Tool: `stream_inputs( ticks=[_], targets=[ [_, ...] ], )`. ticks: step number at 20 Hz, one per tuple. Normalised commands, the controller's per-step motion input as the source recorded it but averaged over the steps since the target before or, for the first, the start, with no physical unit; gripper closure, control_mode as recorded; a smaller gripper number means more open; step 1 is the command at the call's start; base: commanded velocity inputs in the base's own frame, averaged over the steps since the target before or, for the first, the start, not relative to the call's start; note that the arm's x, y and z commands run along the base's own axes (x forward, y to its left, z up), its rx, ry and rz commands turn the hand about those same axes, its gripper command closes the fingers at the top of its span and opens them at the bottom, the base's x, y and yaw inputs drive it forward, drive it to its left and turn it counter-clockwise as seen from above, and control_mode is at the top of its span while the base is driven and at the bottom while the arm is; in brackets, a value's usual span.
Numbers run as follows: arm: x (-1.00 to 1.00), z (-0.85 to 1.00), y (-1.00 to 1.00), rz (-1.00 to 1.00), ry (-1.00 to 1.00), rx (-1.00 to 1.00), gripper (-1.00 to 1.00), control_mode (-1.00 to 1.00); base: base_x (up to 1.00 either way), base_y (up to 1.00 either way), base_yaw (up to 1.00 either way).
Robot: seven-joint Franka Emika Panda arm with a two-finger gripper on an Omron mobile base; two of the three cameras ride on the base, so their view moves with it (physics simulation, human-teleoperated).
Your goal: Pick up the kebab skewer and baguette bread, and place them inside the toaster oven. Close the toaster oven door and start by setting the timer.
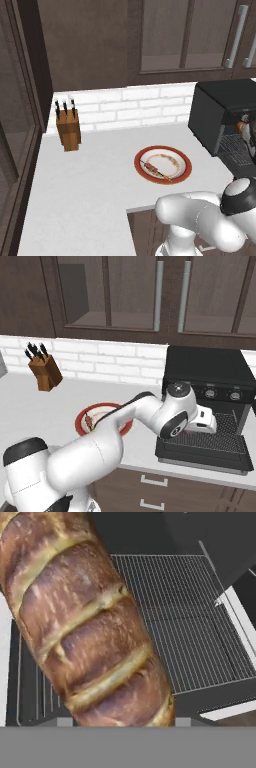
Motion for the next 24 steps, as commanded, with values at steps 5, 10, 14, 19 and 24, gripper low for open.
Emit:
stream_inputs(
  ticks=[5, 10, 14, 19, 24],
  targets=[
    [0.22, -0.29, -0.9, -0.03, 0.01, 0.0, 1.0, -1.0, 0.0, 0.0, 0.0],
    [0.0, -0.29, -0.65, -0.08, 0.0, 0.0, 1.0, -1.0, 0.0, 0.0, 0.0],
    [0.0, -0.32, -0.13, -0.05, 0.0, 0.0, 1.0, -1.0, 0.0, 0.0, 0.0],
    [0.08, -0.19, -0.15, 0.0, 0.0, 0.0, 1.0, -1.0, 0.0, 0.0, 0.0],
    [0.2, -0.39, 0.0, 0.0, 0.0, 0.0, 1.0, -1.0, 0.0, 0.0, 0.0]
  ],
)
